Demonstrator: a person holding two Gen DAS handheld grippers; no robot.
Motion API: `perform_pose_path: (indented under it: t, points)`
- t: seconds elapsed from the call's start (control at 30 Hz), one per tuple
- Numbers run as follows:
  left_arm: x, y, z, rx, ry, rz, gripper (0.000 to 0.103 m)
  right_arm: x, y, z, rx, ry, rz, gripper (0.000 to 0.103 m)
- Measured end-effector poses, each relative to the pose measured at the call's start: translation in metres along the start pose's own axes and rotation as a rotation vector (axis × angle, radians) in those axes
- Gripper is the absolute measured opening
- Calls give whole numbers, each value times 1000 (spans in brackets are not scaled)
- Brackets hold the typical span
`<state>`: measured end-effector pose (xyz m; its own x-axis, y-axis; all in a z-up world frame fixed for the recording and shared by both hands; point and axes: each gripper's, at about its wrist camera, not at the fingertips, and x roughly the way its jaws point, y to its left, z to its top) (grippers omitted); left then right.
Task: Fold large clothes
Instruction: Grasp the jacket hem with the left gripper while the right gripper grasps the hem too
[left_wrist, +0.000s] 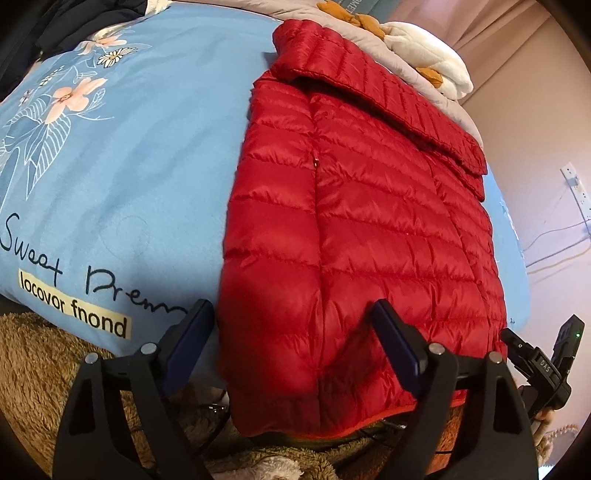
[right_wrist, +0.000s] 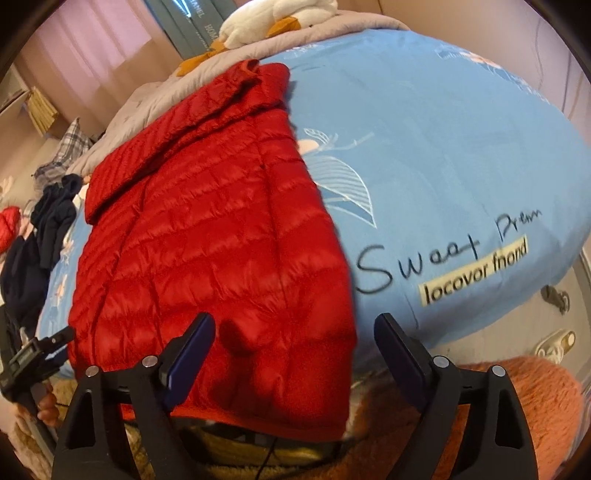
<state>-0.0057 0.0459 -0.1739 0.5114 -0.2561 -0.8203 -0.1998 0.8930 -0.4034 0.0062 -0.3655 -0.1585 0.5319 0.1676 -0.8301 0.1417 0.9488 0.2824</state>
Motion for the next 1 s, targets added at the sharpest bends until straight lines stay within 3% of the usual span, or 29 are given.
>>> perform_pose_path:
  t: [0.87,0.93,1.0]
  points:
    - [1,2,-37,29,46,-39,82,12,3,-19,-43,131,89,78]
    - [2,1,-38,25,52,-52,78,12,2,-19,-39,137,101,76]
    - [4,-2,-39,38,59,-59,64,12,1,-19,-41,137,115,66]
